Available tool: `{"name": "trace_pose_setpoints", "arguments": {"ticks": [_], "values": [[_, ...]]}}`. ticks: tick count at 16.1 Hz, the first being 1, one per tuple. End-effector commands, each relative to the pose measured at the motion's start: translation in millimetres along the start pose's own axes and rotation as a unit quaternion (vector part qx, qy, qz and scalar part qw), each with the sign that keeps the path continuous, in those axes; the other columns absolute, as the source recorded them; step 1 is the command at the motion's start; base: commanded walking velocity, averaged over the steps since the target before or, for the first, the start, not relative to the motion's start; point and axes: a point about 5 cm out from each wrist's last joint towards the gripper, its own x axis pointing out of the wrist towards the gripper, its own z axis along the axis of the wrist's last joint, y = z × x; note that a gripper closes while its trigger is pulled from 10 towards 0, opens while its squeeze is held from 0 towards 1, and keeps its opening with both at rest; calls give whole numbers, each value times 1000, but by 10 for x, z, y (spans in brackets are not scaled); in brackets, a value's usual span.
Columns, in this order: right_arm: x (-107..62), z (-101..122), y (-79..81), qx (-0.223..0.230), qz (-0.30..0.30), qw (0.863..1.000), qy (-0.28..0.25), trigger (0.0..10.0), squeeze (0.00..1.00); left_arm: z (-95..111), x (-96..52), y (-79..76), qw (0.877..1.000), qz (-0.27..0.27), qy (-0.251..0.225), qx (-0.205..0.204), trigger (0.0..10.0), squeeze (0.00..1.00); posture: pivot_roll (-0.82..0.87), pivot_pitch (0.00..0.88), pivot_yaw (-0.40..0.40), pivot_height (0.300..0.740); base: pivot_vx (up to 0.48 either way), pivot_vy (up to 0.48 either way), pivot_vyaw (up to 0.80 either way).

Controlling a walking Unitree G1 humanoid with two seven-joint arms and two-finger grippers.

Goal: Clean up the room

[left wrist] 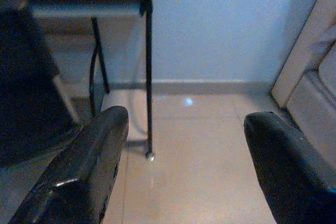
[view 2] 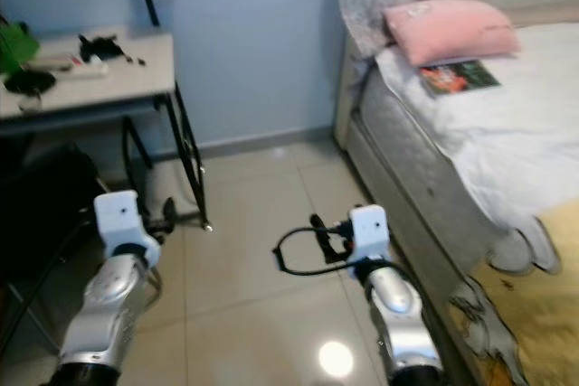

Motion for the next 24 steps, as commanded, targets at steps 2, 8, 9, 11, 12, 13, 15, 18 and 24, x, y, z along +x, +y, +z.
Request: {"name": "trace_pose_setpoints", "arguments": {"ticks": [2,8,9,11,12,13,15,18,24], "values": [[-8,-2,-58,0,-13,1000,4,10000,380,29,7,-58,1000,-7,-7,3,10000,0,-149,0,47,740,463,0,519],[-29,-39,-72,-8,-16,1000,12,10000,357,0,-20,-95,1000,-9,-3,0,10000,0,-143,0,44,740,472,0,128],[-27,-45,-70,-6,-17,1000,13,10000,349,7,-5,-86,1000,-8,-3,0,10000,0,-141,0,43,740,480,0,775],[-31,-79,-86,-10,-34,999,23,10000,184,49,53,51,999,18,-8,38,10000,0,-138,0,47,740,0,0,0],[-48,-94,-87,-8,-35,999,22,10000,188,59,60,86,999,15,-9,41,10000,0,-138,0,48,740,0,0,0],[-65,-111,-76,-7,-35,999,24,10000,200,32,41,51,1000,7,-3,27,10000,0,-142,0,53,740,0,0,0],[-70,-118,-72,-5,-37,999,24,10000,204,15,20,-68,1000,-10,-5,22,10000,0,-146,0,56,740,0,0,0],[-78,-137,-71,-4,-40,999,29,10000,224,27,35,-44,1000,-14,-7,26,10000,0,-146,0,57,740,0,0,0],[-78,-137,-71,-4,-40,999,29,10000,224,27,35,-44,1000,-14,-7,26,10000,0,-146,0,57,740,0,0,0]]}}
